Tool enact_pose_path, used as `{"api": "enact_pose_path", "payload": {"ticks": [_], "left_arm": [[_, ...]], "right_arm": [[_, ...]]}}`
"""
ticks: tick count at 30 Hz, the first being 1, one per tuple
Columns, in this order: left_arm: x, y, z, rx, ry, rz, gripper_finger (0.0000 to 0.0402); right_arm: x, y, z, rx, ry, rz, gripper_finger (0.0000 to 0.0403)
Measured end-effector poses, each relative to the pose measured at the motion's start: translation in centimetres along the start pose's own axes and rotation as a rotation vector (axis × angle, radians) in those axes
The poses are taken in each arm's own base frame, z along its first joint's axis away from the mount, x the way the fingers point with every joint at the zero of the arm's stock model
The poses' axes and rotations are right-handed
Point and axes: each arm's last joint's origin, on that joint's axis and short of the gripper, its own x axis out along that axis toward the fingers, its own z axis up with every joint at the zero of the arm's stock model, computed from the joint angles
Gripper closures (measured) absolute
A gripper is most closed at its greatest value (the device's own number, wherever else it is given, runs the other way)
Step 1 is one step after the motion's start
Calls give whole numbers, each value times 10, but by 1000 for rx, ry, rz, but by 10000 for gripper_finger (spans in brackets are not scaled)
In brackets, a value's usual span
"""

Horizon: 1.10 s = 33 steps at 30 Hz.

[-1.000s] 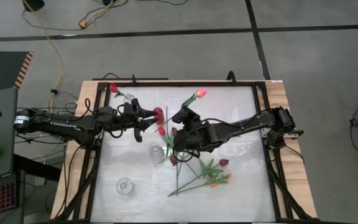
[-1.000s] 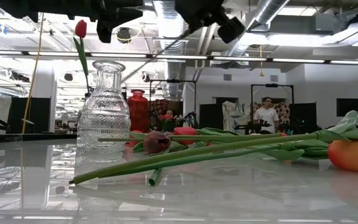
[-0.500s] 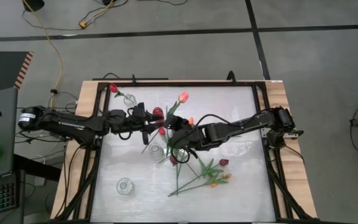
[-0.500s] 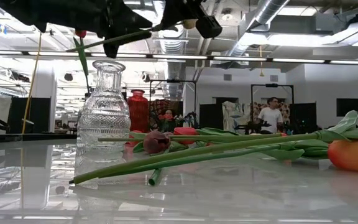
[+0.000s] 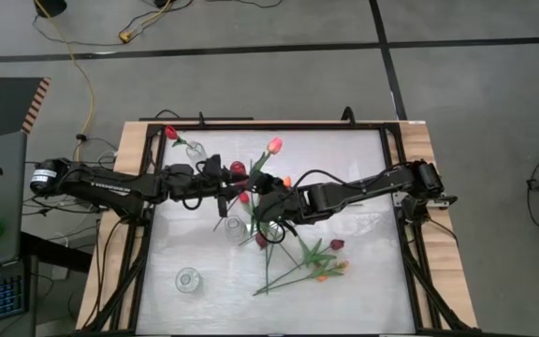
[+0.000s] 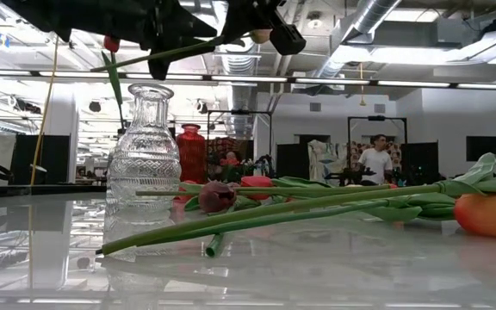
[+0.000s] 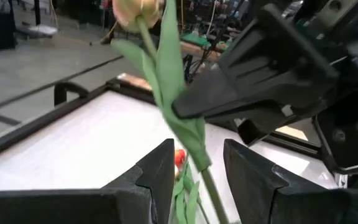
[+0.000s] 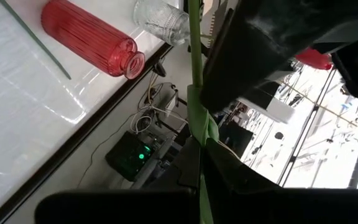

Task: Sort flowers into vase by color
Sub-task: Put the pink tulip into the red vase

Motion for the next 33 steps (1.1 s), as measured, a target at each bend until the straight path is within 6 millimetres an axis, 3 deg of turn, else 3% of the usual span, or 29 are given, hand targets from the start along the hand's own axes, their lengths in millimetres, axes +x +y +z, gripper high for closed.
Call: {"api": "enact_pose_path", "payload": {"ticks": [10,21,27,33], "left_arm": [[0,1,-3,-26,28,6,283],[0,1,-3,-14,30,7,395],[0,1,-3,-12,30,7,389],[0,1,-3,-11,27,7,394]], "right_arm": [[0,0,0,0,0,0,365],[0,0,0,0,1,0,365],[0,0,0,0,1,0,351],[0,0,0,1,0,0,307]]}}
